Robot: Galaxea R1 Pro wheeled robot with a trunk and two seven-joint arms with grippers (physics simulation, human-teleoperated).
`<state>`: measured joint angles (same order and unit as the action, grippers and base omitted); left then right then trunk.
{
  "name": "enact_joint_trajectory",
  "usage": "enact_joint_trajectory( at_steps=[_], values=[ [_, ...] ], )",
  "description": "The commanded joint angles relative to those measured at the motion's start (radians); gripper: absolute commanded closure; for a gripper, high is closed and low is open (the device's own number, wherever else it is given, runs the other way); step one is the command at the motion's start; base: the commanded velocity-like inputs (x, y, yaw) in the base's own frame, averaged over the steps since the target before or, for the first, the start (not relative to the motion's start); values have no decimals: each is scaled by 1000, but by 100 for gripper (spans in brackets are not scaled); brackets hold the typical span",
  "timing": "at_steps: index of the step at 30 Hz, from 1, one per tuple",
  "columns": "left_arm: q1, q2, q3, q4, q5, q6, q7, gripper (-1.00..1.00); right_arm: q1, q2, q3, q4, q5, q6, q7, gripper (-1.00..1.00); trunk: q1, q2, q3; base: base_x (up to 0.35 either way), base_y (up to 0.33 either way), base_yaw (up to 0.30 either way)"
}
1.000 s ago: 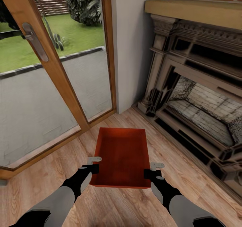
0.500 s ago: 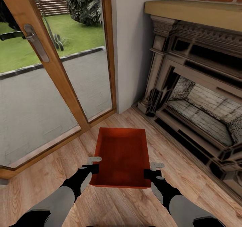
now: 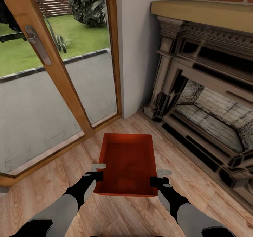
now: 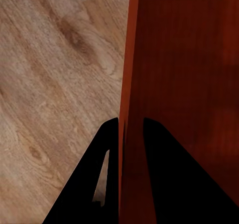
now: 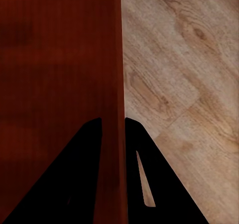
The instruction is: Move the two storage containers from the living room to the garage. In the garage, place one container on the floor and stack the other container on top of it (either order is fine).
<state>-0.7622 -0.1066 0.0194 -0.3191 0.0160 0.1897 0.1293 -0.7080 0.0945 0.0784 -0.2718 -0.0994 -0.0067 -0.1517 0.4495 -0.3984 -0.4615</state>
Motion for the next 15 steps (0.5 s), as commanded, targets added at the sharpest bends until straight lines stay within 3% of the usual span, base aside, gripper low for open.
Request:
enact_joint_trajectory(
  at_steps=[1, 15],
  values=[
    [0, 1, 9, -2, -21, 8, 10, 100, -1, -5, -3, -1, 0, -2, -14, 100, 0, -2, -1, 0, 0, 0],
    [0, 1, 9, -5, -21, 7, 11, 100, -1, -3, -2, 0, -1, -2, -13, 100, 0, -2, -1, 0, 0, 0]
  ],
)
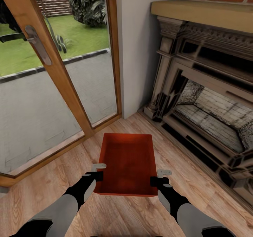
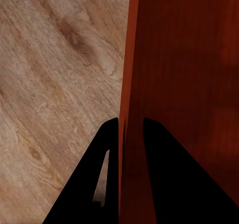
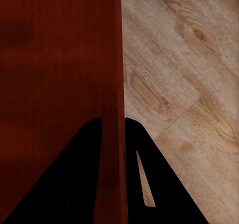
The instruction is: Move the two storage containers from the living room to the garage. In the garage, place one container on the floor and stack the other container on top of it (either order is fine).
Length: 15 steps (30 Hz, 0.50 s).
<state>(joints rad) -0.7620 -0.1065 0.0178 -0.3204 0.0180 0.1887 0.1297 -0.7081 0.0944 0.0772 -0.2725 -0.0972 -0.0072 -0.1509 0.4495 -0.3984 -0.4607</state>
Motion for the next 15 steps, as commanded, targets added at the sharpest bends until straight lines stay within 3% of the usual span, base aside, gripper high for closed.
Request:
enact_joint_trajectory(
  at_steps=[1, 15],
  values=[
    [0, 1, 10, -3, -23, 8, 11, 100, -1, -3, -1, 0, -3, -1, -14, 100, 0, -2, 0, 0, 0, 0],
    [0, 1, 10, -2, -23, 8, 11, 100, -1, -1, -1, 1, -5, 1, -13, 100, 0, -2, 22, 0, 0, 0]
  ],
)
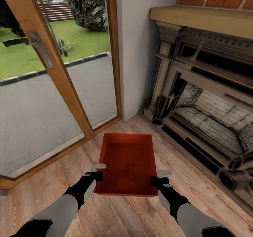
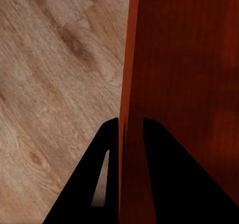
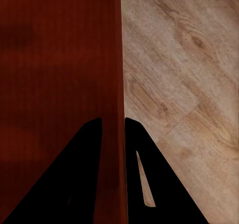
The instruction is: Move the two storage containers from the living room to the garage. In the garage, place one container on the floor and stack the other container on top of it (either order is fine).
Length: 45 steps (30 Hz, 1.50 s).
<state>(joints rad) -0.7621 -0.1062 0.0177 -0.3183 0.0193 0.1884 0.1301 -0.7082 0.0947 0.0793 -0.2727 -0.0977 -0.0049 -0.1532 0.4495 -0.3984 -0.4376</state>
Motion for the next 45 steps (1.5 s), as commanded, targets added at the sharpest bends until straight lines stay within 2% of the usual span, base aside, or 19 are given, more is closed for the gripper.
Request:
enact_joint_trajectory(
  at_steps=[1, 45],
  values=[
    [0, 0, 10, -4, -24, 8, 11, 100, -1, -1, -3, 1, -5, -1, -11, 100, 1, -2, 0, 0, 0, 0],
    [0, 3, 13, -4, -22, 6, 11, 100, -1, 0, -3, 1, -4, -1, -11, 100, 1, -2, 72, 0, 0, 0]
  ],
)
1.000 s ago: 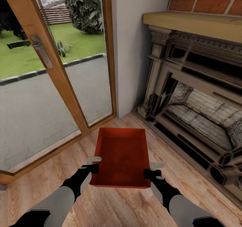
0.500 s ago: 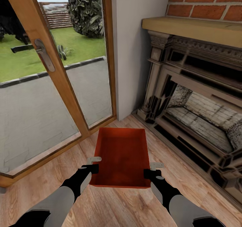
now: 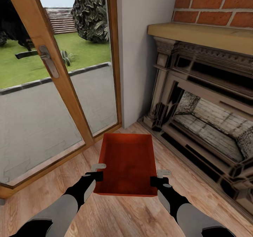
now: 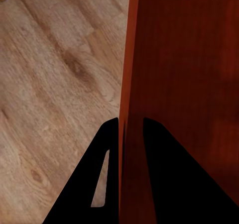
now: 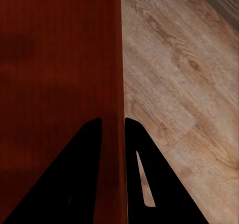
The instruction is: Move the two storage containers from the living room to the garage. In the garage, place one container on the floor and stack the other container on top of it (either order is fine).
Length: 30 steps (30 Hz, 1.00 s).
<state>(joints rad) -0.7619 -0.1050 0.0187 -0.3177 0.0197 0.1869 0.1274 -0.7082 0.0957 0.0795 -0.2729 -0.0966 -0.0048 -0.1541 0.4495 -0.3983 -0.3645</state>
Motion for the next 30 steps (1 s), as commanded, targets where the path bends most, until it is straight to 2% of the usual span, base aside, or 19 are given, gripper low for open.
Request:
enact_joint_trajectory(
  at_steps=[1, 30],
  values=[
    [-1, 2, 12, -4, -23, 8, 14, 100, -1, -1, -3, 1, -6, -1, -10, 100, 1, -2, 0, 0, 0, 0],
    [-1, 2, 12, -4, -23, 8, 14, 100, -1, -2, -3, 1, -5, -1, -9, 100, 1, -2, 47, 0, 0, 0]
  ],
)
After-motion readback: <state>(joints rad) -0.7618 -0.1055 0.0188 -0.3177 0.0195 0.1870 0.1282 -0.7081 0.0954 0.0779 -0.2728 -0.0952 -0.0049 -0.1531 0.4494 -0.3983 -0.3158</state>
